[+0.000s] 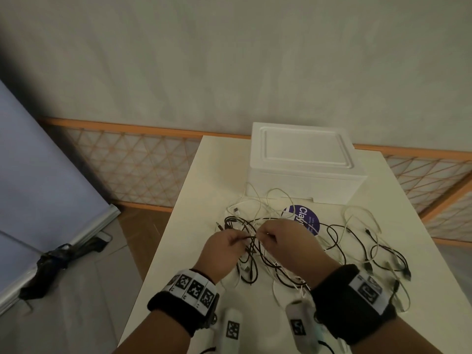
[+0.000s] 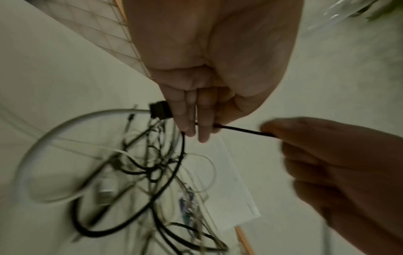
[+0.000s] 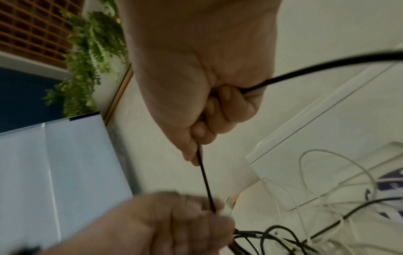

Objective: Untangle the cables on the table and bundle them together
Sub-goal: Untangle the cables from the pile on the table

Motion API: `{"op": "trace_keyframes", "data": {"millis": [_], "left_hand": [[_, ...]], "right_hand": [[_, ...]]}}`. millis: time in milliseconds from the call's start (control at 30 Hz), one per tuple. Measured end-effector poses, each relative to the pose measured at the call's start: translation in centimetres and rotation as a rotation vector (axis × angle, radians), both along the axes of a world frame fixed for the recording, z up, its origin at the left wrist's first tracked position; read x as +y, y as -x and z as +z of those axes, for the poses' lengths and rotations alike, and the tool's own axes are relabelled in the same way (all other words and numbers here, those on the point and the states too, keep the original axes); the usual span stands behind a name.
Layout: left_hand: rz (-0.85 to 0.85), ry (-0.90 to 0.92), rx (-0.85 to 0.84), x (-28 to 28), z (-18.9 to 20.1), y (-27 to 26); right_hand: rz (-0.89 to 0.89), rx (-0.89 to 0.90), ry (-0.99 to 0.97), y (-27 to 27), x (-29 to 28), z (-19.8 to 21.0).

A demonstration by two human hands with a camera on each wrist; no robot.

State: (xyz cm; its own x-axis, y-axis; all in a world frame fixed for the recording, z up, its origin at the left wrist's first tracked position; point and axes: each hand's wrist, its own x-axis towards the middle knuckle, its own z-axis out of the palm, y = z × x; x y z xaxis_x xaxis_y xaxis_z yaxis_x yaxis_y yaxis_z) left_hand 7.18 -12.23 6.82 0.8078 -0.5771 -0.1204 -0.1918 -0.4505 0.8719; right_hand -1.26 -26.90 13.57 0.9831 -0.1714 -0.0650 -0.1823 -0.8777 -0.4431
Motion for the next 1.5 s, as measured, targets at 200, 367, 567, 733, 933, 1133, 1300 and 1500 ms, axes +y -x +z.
{"op": "trace_keyframes", "data": {"millis": [200, 367, 567, 733, 933, 1133, 1300, 1500], "left_hand": [[-0.098, -0.238, -0.140, 1.9, -1.6, -2.1], [-0.176, -0.309, -0.314, 1.1, -1.0, -1.9], [-0.236, -0.175, -0.483, -0.9, 0.9, 0.3], [-0.287, -0.238, -0.393, 0.8, -0.4, -1.5], [-0.188, -0.192, -0.238, 2.5, -1.2, -3.1], [-0.074, 0.195, 0.248, -0.5, 2.1, -0.8], [0.106, 0.600, 0.555, -1.4, 3.4, -0.1], [0.202, 0.836, 0.758, -1.1, 4.4, -0.2]], "right_hand": [[-0.132, 0.028, -0.143, 2.8, -2.1, 1.2], [-0.166, -0.061, 0.374, 2.9, -3.1, -0.7], [0.181, 0.034, 0.337, 0.1, 1.0, -2.2], [0.142, -0.030, 0.218, 0.2, -1.2, -1.5], [-0.128, -0.097, 0.014, 1.6, -4.9, -0.1], [-0.213, -0.336, -0.194, 1.4, -1.8, -1.0], [-0.012, -0.200, -0.055, 1.9, 0.4, -2.9], [-0.042, -0.156, -0.076, 2.4, -0.2, -2.6]]}}
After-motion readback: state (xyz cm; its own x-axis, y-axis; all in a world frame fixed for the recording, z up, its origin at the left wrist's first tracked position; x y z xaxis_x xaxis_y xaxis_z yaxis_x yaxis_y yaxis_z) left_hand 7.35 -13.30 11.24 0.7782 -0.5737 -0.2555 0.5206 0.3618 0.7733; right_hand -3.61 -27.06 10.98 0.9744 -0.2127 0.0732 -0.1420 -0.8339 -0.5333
